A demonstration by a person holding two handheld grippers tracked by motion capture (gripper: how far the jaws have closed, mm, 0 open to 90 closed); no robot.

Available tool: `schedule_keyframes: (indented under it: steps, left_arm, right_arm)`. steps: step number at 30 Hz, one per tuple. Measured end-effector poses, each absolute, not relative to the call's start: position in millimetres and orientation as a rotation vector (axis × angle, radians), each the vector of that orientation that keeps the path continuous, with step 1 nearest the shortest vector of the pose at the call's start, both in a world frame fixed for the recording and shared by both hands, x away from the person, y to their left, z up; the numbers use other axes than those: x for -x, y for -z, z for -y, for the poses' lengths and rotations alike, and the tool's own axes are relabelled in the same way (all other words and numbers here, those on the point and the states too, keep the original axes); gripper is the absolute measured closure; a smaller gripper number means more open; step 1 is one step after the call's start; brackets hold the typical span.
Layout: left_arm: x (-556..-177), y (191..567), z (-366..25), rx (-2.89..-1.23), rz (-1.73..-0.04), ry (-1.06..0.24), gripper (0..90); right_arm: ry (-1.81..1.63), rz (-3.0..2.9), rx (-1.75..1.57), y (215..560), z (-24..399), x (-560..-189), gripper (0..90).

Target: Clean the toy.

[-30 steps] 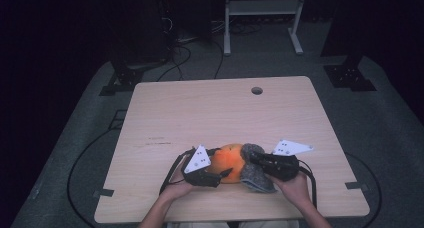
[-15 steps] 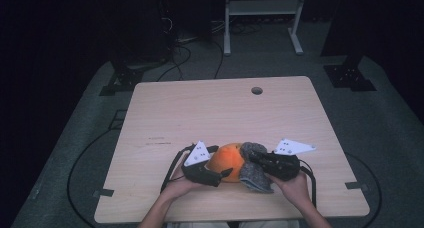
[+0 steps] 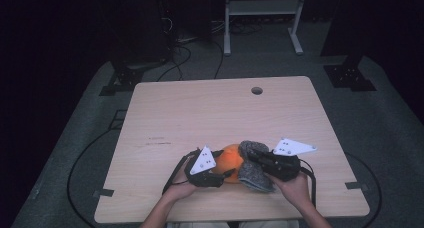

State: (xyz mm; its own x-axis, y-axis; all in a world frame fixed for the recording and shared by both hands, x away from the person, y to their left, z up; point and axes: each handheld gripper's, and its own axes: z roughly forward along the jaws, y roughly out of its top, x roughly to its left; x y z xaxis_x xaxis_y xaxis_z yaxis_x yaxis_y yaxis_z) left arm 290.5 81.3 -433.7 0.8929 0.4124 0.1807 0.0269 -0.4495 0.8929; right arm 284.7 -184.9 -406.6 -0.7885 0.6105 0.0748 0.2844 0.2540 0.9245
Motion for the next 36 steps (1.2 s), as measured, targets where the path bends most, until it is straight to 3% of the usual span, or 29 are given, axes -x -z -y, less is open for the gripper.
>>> schedule_keyframes:
  steps: [9, 13, 16, 18, 23, 31, 32, 35, 36]
  left_arm:
    - [-293, 436, -89, -2.021, -0.304, -0.437, 34.6]
    - [-297, 430, -89, -1.995, -0.400, -0.354, 18.5]
    - [-299, 426, -88, -1.936, -0.443, -0.319, 16.3]
    - [-299, 428, -89, -1.954, -0.448, -0.318, 18.4]
    - [-298, 431, -97, -1.999, -0.411, -0.358, 33.7]
    - [-307, 435, -116, -2.024, -0.409, -0.278, 37.4]
    - [-307, 434, -116, -2.012, -0.411, -0.262, 35.6]
    - [-308, 430, -109, -1.987, -0.449, -0.228, 15.0]
    - [-308, 431, -107, -2.001, -0.452, -0.239, 13.5]
  right_arm:
    - [-1.546, -2.259, -0.865, 415, 190, -295, 81.5]
    - [-1.543, -2.263, -0.883, 418, 189, -295, 81.5]
    - [-1.570, -2.279, -0.859, 419, 183, -293, 81.5]
    - [-1.576, -2.291, -0.828, 419, 178, -291, 81.5]
    - [-1.585, -2.293, -0.830, 419, 179, -295, 81.4]
    - [-1.517, -2.312, -0.978, 437, 195, -307, 81.4]
    - [-1.512, -2.314, -0.982, 438, 196, -308, 81.4]
    - [-1.492, -2.309, -0.970, 438, 193, -306, 81.4]
    - [-1.493, -2.307, -0.971, 438, 193, -306, 81.4]
